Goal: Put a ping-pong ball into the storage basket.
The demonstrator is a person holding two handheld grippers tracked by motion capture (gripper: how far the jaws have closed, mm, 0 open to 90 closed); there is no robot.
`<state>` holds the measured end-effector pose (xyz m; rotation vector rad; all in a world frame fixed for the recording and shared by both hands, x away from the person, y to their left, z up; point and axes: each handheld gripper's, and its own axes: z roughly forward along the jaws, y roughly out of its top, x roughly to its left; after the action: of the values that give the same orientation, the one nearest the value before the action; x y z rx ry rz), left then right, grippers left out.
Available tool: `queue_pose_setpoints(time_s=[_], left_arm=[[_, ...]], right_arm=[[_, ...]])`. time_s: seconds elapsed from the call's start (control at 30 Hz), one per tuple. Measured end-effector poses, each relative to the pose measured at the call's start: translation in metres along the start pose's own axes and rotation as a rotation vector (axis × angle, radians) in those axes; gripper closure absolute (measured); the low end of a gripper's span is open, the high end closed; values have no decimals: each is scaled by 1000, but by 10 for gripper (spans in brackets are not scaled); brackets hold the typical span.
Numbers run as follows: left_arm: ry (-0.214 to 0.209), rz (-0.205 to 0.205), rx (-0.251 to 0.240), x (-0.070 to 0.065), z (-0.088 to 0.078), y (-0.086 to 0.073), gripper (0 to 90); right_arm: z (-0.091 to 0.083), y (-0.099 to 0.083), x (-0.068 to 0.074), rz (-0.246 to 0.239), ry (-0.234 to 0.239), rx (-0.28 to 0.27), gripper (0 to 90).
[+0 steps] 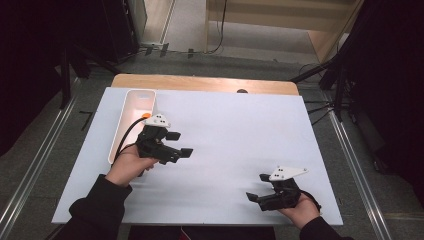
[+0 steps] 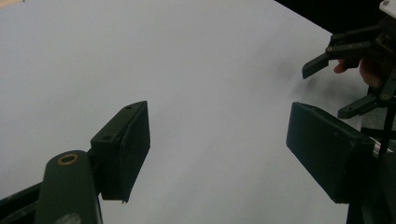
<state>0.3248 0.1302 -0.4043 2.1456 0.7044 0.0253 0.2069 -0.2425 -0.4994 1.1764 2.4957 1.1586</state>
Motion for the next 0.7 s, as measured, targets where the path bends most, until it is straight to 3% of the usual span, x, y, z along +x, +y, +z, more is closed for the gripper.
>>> queue_pose_setpoints(time_s=[0.47, 0.7], left_arm=[[6, 1, 37, -7, 10, -20, 221], [2, 33, 49, -14, 14, -27, 221]], right_arm=[[1, 0, 1, 2, 5, 10, 150], [1, 0, 1, -1, 5, 12, 150]])
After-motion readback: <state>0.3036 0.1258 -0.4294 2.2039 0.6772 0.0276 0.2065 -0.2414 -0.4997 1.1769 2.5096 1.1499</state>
